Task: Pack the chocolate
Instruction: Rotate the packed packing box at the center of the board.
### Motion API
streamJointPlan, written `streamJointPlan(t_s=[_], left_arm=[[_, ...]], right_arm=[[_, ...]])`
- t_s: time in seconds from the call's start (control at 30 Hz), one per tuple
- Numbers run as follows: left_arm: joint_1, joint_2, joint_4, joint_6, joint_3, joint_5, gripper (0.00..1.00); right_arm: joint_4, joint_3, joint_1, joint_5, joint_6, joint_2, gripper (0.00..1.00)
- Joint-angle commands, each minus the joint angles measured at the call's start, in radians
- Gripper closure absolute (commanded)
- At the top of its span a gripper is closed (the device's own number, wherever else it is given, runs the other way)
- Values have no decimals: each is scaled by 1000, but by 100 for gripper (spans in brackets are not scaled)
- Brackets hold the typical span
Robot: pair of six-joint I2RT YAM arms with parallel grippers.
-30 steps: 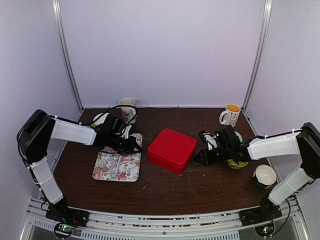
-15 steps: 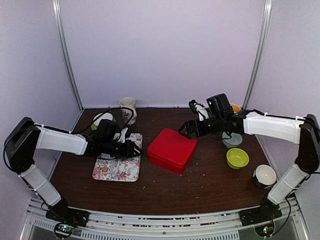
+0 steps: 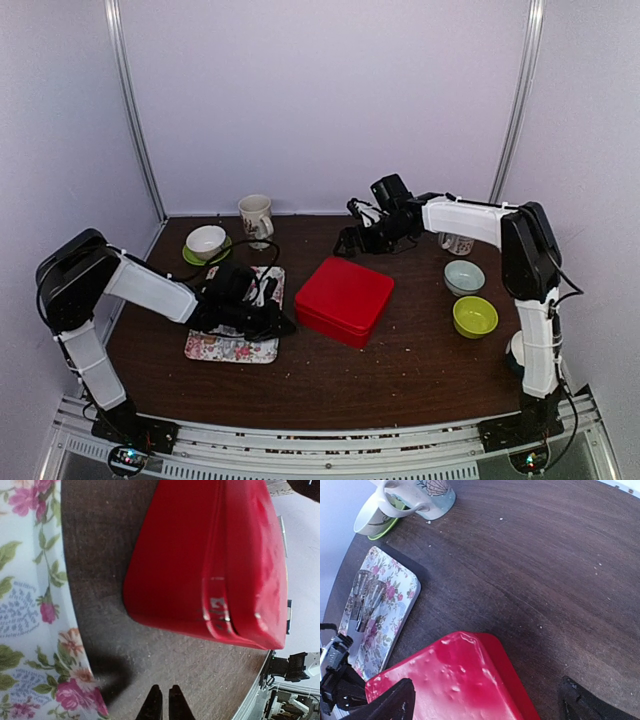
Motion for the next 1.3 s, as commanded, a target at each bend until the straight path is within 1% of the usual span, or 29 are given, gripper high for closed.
streamJointPlan(t_s=[0.0,0.13,0.3,0.4,0.6,0.73,0.87,0.97,1.07,1.27], left_arm=[[-7,46,17,2,71,16,92],[-4,80,-1,16,114,11,92],[6,125,12,16,142,3,93],[9,149,14,17,156,1,93],[15,170,-13,58,184,-25,94],[29,180,-5,90,214,-29,93],[44,170,-18,114,227,-48,92],[45,139,-8,102,199,-64,91],[45,85,85,51,114,-68,96],[45,-21,182,-29,-11,-56,94]], right_arm=[[-78,73,-2,-165,-35,45,2],[-47,3,14,-246,-41,40,5],[-40,-70,43,-304,-62,32,7],[-19,-116,63,-335,-62,0,7],[23,-241,74,-332,-51,-79,8],[25,-308,75,-300,-45,-101,9],[71,-401,76,-269,-7,-138,10],[129,-461,75,-244,32,-176,10],[161,-475,74,-214,62,-190,9],[179,-464,74,-184,77,-178,9]])
